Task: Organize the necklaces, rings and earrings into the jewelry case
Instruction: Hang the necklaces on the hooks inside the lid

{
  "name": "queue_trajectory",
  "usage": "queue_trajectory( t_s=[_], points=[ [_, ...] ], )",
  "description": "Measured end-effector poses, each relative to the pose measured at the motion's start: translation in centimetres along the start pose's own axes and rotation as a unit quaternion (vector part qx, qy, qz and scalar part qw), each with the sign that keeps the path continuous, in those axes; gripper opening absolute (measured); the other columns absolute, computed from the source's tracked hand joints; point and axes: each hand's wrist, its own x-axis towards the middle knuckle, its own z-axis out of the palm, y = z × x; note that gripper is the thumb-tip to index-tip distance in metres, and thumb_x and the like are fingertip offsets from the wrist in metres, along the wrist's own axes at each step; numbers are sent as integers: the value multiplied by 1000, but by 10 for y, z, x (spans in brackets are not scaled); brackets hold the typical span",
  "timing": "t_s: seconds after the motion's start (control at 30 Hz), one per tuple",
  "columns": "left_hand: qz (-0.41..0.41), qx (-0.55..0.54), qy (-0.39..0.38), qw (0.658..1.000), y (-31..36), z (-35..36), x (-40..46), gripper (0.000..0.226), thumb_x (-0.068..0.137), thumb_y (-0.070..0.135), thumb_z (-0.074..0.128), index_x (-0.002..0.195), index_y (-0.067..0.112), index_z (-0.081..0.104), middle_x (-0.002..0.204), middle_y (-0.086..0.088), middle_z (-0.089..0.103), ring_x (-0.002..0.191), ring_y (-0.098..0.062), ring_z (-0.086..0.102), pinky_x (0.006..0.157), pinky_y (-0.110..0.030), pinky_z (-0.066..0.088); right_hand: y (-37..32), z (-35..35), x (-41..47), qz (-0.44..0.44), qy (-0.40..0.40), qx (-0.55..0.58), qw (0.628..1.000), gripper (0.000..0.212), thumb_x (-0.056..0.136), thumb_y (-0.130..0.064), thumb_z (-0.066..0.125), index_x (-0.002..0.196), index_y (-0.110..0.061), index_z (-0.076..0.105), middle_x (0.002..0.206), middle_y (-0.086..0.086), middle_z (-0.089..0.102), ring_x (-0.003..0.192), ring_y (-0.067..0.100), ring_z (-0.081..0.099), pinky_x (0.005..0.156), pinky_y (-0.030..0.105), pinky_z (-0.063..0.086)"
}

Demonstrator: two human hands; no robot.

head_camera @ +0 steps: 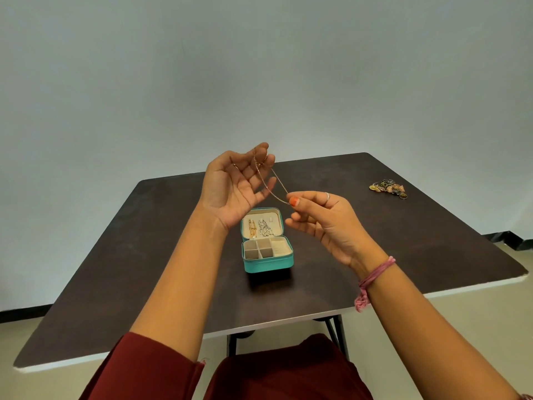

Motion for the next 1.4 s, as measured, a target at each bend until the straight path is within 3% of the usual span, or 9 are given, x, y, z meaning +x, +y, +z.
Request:
queue_trajectory(
  t_s=[0.1,0.27,0.47,0.67,0.83,1.13,1.27,1.4],
  points=[
    [41,20,-25,999,-4,2,-3,36,91,2,38,99,13,71,92,2,73,90,-10,70,85,-38,53,-2,0,1,-6,-7,13,1000,14,86,-2,62,96,-6,71,70,1,67,63,8,63,70,29,59],
    [99,77,-45,991,-9,8,-6,29,93,-1,48,109,14,66,105,0,73,93,-9,69,78,-29,57,-5,0,-1,-8,-24,39,999,16,85,-4,61,98,-8,70,67,-3,64,59,6,59,70,28,59],
    [143,68,-15,987,-16,10,-8,18,77,13,63,86,20,76,94,1,74,77,-3,69,62,-19,52,-5,0,-5,-30,-38,-32,998,25,86,-8,61,108,-18,68,74,-5,63,67,7,60,73,30,57],
    [156,150,-40,975,-15,7,-9,18,67,21,69,82,22,78,91,4,74,79,-1,67,75,-22,49,-10,-1,-7,-32,-68,-125,989,26,91,-10,58,112,-22,68,83,-6,66,75,8,60,85,35,55],
    [170,245,-70,952,-10,10,-14,22,75,14,62,84,27,78,92,7,74,93,-4,66,76,-22,47,-11,0,-7,-17,-90,-158,983,23,92,-12,57,105,-25,70,93,-11,71,82,10,62,88,37,54],
    [131,249,-146,949,-8,8,-18,31,78,2,60,100,19,74,102,-1,73,95,-12,68,81,-24,55,-13,-2,-5,-40,-86,-202,975,26,90,-6,59,105,-26,67,106,1,68,95,11,64,87,32,55],
    [113,289,-160,937,-6,8,-19,28,81,5,60,98,23,75,100,2,74,99,-9,67,79,-20,53,-22,-3,-3,-66,-80,-212,972,35,90,-2,57,112,-28,62,113,-1,65,100,10,63,79,22,51],
    [106,324,-151,928,-6,10,-19,18,78,20,72,93,29,77,94,6,74,93,-5,66,79,-19,50,-28,-1,-1,-85,-69,-179,978,30,93,-5,54,115,-24,62,113,-1,67,108,15,63,87,30,52]
  ],
)
